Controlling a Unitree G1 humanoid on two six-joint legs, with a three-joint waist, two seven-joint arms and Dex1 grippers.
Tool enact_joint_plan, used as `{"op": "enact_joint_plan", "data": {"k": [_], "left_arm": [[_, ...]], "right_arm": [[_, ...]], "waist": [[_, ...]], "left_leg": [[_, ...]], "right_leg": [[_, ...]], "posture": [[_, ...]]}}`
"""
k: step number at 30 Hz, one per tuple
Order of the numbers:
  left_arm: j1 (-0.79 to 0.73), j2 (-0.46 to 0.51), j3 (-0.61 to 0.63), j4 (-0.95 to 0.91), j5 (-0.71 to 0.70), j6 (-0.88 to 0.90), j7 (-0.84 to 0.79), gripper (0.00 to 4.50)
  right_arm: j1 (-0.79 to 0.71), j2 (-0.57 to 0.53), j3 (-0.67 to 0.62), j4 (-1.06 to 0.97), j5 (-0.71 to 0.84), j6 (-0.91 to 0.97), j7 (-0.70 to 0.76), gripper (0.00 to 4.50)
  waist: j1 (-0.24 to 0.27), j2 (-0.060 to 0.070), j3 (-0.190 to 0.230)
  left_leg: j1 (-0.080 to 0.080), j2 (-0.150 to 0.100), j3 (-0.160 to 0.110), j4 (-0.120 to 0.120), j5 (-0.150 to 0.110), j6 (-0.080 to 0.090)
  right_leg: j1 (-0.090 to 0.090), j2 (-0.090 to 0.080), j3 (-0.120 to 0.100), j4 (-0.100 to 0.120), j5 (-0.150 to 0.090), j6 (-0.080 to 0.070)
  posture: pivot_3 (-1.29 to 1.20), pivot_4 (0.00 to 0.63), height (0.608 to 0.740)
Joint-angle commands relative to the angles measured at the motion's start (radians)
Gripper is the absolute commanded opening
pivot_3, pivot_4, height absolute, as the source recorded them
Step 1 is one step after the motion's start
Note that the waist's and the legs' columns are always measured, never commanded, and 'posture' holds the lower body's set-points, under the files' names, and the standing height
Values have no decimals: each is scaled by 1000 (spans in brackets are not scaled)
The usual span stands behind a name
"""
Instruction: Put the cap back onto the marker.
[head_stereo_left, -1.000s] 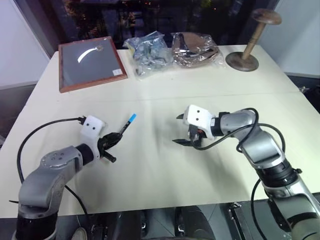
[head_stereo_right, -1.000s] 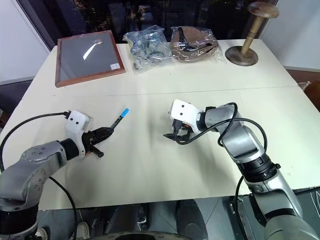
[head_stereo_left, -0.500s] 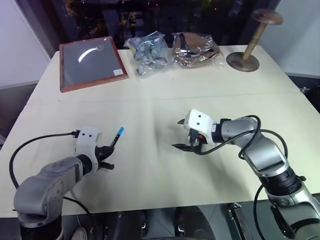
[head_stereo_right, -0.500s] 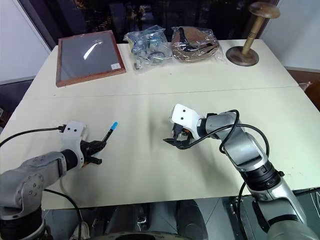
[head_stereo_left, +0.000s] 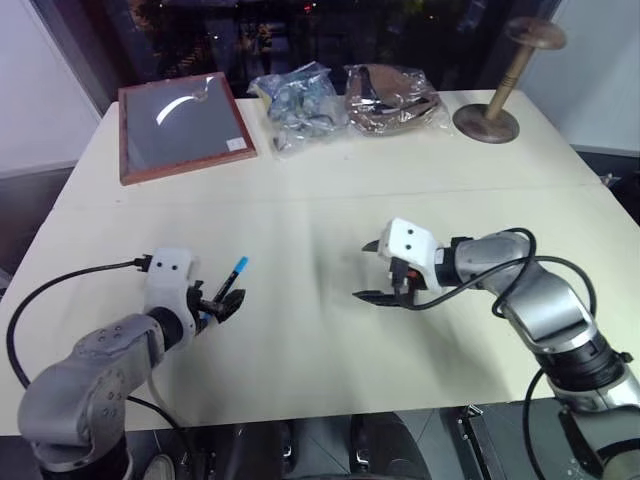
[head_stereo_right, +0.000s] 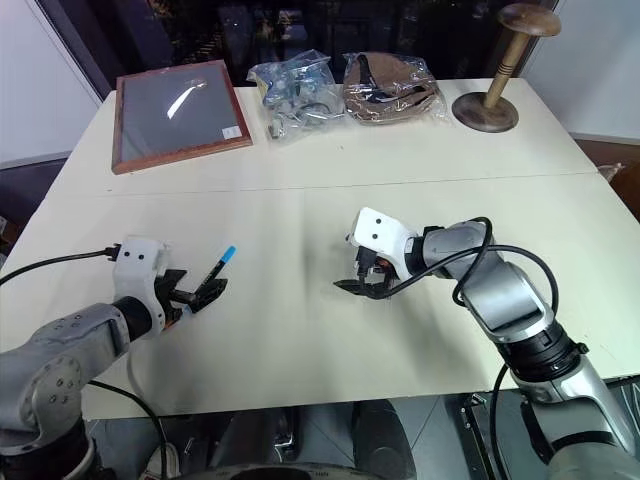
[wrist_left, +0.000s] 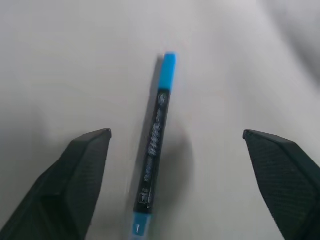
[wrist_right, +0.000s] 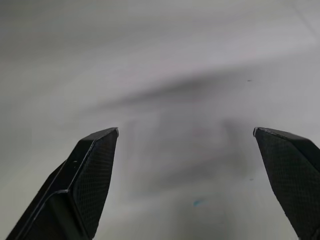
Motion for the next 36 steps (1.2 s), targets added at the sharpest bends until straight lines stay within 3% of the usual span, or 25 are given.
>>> {"op": "enact_joint_plan", "data": {"k": [1,7,15,25,36], "left_arm": [[-9,-30,63,-130,-12,65,9,4437],[43,-8,138,-146,-221,45,121,4437],[143,18,153,-146,-555,-85,438,4437],[286,203,119,-146,-891,-328,751,4437],[349,429,4,-130,-1056,-582,941,4437]], "right_arm": [[-24,-27,-36,-30,50,-24,49,4500],[-51,-14,-54,-7,121,-48,94,4500],[-79,-7,-81,45,156,-80,89,4500],[-65,-17,-91,35,181,-81,77,4500],[-63,-19,-96,22,201,-72,57,4500]], "waist": [[0,0,0],[-1,0,0],[-1,0,0],[-1,0,0],[-2,0,0]], "left_leg": [[0,0,0,0,0,0],[0,0,0,-1,0,0],[0,-1,0,-1,0,0],[0,-1,0,-2,-1,-1],[1,-2,1,-15,3,-4]], "right_leg": [[0,0,0,0,0,0],[0,0,0,0,0,0],[0,-2,0,-1,0,0],[0,-2,0,-3,0,-2],[0,-2,0,-15,2,-5]], "posture": [[0,150,740],[0,150,740],[0,150,740],[0,150,740],[0,150,740]]}}
